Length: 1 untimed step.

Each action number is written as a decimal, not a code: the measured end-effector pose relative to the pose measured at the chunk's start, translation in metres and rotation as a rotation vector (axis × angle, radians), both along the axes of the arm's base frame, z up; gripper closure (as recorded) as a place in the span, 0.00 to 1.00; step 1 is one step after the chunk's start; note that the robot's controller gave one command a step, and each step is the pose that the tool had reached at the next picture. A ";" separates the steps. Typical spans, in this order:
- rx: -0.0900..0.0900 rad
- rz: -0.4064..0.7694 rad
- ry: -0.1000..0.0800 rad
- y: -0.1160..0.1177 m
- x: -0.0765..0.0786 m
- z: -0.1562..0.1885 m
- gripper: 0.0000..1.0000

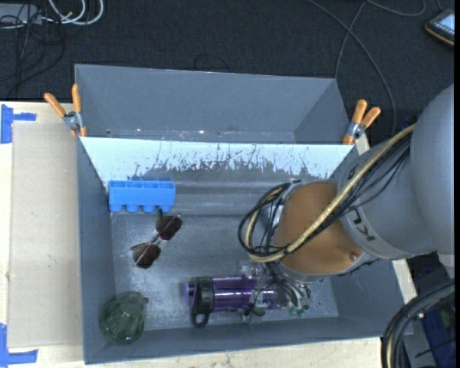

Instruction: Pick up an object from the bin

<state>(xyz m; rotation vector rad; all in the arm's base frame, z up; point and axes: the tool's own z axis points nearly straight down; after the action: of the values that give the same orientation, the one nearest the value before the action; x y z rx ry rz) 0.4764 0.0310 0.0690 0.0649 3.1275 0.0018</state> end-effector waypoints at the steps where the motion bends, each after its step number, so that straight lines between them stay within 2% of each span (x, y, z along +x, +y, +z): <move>1: 0.000 0.000 0.000 0.000 0.000 0.000 1.00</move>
Offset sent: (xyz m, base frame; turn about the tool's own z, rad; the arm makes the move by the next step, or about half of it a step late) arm 0.0143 -0.0203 0.0010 -0.2449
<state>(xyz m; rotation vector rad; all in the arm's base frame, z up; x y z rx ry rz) 0.4764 0.0310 0.0690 0.0649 3.1275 0.0018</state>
